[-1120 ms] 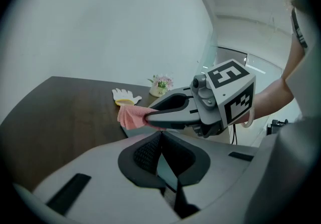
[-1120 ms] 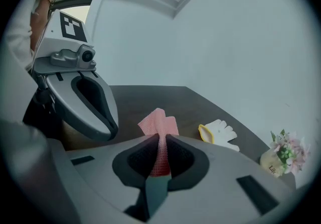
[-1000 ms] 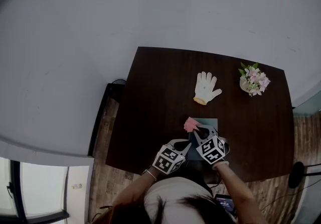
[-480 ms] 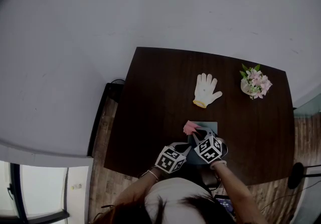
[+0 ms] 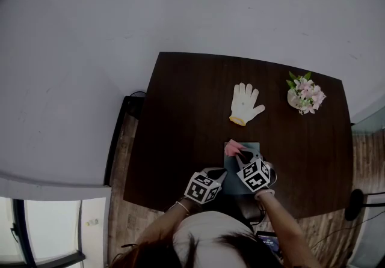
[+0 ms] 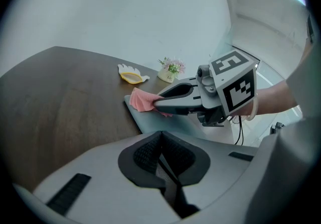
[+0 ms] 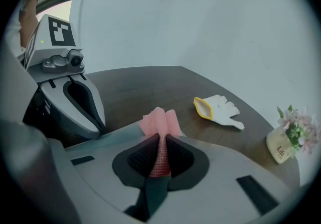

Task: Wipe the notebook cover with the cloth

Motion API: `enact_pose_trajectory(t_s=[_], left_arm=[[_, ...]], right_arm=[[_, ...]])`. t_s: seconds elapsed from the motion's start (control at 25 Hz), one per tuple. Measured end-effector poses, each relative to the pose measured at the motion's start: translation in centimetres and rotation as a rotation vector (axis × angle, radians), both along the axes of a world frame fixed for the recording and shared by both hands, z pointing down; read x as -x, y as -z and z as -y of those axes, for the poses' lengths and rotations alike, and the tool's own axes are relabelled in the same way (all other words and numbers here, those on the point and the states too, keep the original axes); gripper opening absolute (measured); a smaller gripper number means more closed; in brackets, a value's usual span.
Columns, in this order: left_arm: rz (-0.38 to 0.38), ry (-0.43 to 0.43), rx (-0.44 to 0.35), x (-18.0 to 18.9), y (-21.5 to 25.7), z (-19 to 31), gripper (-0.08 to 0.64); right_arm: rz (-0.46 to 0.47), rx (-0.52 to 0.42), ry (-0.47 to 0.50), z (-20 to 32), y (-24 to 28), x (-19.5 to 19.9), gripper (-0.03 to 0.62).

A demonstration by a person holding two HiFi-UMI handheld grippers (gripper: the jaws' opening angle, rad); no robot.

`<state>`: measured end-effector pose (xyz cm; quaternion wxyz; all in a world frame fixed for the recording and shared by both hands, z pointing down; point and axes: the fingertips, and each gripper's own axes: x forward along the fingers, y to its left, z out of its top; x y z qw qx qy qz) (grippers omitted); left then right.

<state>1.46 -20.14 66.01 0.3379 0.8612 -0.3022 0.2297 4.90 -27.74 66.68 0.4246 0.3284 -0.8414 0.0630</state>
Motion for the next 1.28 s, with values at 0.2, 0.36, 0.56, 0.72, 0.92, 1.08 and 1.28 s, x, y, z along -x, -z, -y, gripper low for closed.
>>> enact_pose_trajectory(t_s=[0.2, 0.36, 0.56, 0.72, 0.92, 1.08, 1.28], left_arm=[[-0.004, -0.007, 0.004, 0.0, 0.0, -0.1, 0.019], [-0.007, -0.009, 0.009, 0.0, 0.1, -0.1, 0.019], [-0.007, -0.009, 0.006, 0.0, 0.0, -0.2, 0.018], [-0.024, 0.009, 0.014, 0.2, 0.1, 0.0, 0.018], [-0.005, -0.026, -0.003, -0.2, 0.1, -0.5, 0.018], [0.007, -0.042, -0.012, -0.2, 0.1, -0.8, 0.018], [0.001, -0.035, -0.024, 0.0, 0.2, -0.9, 0.019]], right_arm=[[-0.004, 0.001, -0.059, 0.0, -0.2, -2.2, 0.041], [-0.015, -0.003, -0.101, -0.1, -0.2, -3.9, 0.041], [-0.030, -0.006, -0.166, -0.1, -0.3, -6.4, 0.041], [-0.040, -0.009, -0.211, -0.2, -0.4, -8.1, 0.041], [-0.019, 0.004, -0.299, -0.3, -0.7, -10.2, 0.041], [-0.006, 0.012, -0.360, -0.6, -0.5, -11.3, 0.041], [0.073, -0.052, -0.394, -0.6, 1.9, -10.7, 0.041]])
